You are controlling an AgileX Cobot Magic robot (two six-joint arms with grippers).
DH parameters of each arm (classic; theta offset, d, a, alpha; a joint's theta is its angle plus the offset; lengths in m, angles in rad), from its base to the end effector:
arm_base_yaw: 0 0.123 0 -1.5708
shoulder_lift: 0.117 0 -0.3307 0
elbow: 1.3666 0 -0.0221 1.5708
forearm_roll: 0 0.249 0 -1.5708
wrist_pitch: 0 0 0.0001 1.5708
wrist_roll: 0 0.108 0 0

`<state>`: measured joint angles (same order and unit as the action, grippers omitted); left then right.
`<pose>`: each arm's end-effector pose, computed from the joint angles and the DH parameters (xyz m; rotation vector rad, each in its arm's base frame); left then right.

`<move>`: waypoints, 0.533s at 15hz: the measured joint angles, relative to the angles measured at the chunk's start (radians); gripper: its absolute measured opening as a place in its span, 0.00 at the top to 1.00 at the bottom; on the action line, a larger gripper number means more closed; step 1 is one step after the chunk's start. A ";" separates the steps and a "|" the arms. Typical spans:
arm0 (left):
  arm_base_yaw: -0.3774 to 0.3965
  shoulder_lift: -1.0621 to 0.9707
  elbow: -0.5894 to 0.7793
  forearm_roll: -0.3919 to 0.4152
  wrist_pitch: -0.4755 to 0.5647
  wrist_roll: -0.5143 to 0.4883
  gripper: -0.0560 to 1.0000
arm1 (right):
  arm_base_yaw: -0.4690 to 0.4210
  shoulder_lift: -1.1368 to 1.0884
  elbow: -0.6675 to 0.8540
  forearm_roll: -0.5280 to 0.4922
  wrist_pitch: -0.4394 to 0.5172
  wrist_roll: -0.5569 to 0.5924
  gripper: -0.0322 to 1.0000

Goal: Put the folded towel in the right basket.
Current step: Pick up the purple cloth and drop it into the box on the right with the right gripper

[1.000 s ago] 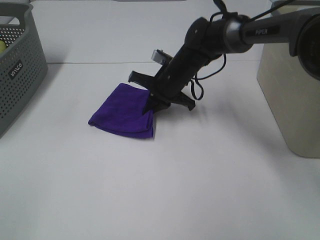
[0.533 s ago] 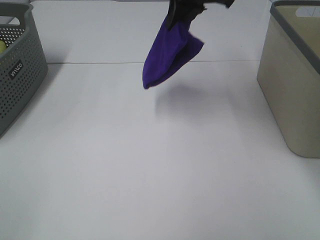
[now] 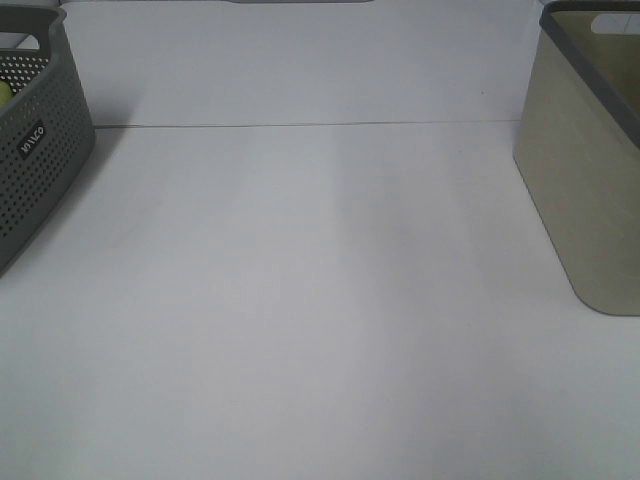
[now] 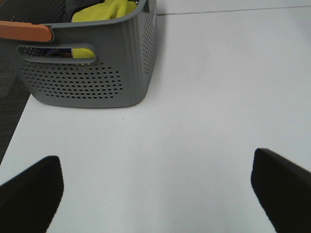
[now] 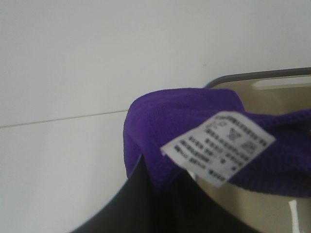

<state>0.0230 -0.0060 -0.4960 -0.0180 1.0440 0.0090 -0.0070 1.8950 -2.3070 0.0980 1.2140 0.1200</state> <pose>-0.0369 -0.0025 0.2689 -0.0135 2.0254 -0.0013 0.4306 0.0069 0.4902 0.1364 2.2829 0.1817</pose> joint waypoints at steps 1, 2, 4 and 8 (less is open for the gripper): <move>0.000 0.000 0.000 0.000 0.000 0.000 0.01 | -0.060 -0.002 0.000 -0.006 0.001 0.000 0.97; 0.000 0.000 0.000 0.000 0.000 0.000 0.01 | -0.114 0.001 0.000 -0.017 0.002 0.000 0.97; 0.000 0.000 0.000 0.000 0.000 0.000 0.01 | -0.202 0.017 0.003 -0.039 0.007 0.000 0.97; 0.000 0.000 0.000 0.000 0.000 0.000 0.01 | -0.281 0.057 0.122 -0.073 0.008 -0.003 0.97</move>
<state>0.0230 -0.0060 -0.4960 -0.0180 1.0440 0.0090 -0.2880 1.9520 -2.1850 0.0250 1.2220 0.1170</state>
